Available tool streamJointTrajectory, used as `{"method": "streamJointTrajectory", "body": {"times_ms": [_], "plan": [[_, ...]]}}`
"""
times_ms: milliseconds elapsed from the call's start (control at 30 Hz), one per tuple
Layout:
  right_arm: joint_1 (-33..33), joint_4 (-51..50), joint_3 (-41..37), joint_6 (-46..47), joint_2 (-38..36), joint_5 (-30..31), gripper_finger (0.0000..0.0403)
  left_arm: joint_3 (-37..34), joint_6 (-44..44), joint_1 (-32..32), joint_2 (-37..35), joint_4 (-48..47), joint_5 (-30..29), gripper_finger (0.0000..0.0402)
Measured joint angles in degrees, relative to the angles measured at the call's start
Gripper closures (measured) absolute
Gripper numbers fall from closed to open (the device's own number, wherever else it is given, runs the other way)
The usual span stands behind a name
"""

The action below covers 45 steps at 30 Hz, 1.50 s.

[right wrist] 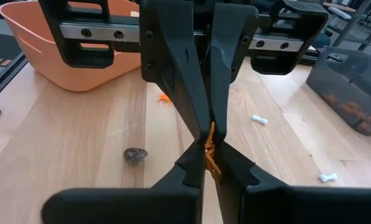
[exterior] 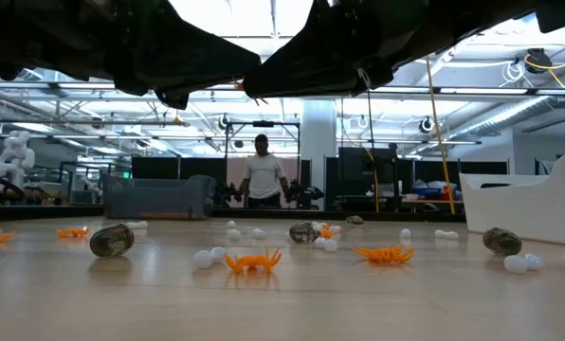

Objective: Sort Halloween decoration
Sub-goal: Put the orange spider toy into the black bin

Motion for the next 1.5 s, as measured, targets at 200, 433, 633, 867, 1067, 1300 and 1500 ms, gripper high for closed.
{"method": "streamJointTrajectory", "body": {"times_ms": [200,433,633,867,1067,1300,1500], "plan": [[0.00,-2.99,0.00,2.80,-0.04,0.23,0.0316,-0.02,-0.48,0.00,0.00,-0.34,0.04,0.0401],[0.64,-12.57,0.00,6.12,-0.04,0.39,0.0228,-0.02,-2.04,0.00,0.00,0.21,0.02,0.0401],[2.01,-16.39,0.00,7.10,-0.04,0.42,0.0207,-0.07,-2.08,0.00,0.00,4.69,0.01,0.0402],[3.78,-18.24,0.00,7.08,-0.04,0.43,0.0216,-0.07,-2.10,0.80,-0.02,14.52,-0.30,0.0402],[4.60,-18.06,0.00,7.10,-0.07,0.58,0.0228,-0.07,-2.09,1.81,-0.02,18.58,-0.44,0.0402],[4.81,-17.79,0.00,7.10,-0.07,0.62,0.0234,-0.07,-1.80,1.81,-0.02,18.63,1.06,0.0402],[5.14,-17.79,0.00,7.10,-0.07,0.62,0.0234,-0.07,3.93,1.80,-0.02,15.82,1.57,0.0402]]}}
